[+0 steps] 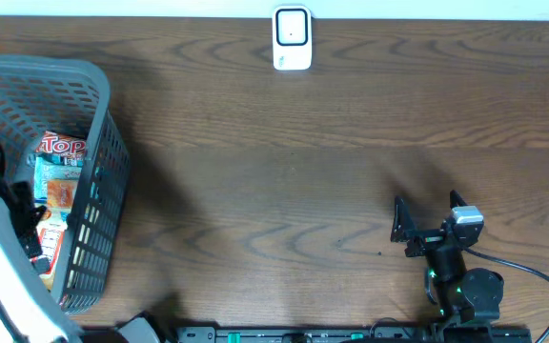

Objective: Scan the item barcode
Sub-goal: 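Reach the left gripper into the basket and grasp the chip bag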

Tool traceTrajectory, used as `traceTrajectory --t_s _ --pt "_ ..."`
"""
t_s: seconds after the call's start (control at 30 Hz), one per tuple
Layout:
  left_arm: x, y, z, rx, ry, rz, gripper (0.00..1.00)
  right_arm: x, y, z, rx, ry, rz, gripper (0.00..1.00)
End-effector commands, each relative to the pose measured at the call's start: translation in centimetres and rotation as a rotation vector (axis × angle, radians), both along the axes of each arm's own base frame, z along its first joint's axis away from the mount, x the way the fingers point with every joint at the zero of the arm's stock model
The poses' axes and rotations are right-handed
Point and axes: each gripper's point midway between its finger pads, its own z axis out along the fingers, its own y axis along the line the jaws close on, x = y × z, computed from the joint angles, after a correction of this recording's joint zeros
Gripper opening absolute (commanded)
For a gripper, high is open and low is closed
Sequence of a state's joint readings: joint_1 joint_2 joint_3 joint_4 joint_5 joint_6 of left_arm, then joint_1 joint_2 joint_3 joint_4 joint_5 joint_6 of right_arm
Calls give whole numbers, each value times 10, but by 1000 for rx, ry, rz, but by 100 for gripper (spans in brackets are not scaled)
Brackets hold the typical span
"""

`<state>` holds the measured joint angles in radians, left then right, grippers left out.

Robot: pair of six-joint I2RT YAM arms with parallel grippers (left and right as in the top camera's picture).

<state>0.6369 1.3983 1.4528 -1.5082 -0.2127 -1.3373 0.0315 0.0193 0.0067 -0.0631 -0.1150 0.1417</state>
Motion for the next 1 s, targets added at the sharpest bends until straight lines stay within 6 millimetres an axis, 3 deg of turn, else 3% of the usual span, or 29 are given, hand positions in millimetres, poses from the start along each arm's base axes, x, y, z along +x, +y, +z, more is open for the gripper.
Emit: traceTrajectory --t_s 0.0,0.3,0.97 --pt "-13 9 -19 34 47 319 98 0 1 -1 7 5 1 99" --pt "-16 8 -64 4 124 553 98 0 1 -1 7 5 1 99" --pt "7 41 -108 145 -22 569 98 0 1 -1 7 5 1 99"
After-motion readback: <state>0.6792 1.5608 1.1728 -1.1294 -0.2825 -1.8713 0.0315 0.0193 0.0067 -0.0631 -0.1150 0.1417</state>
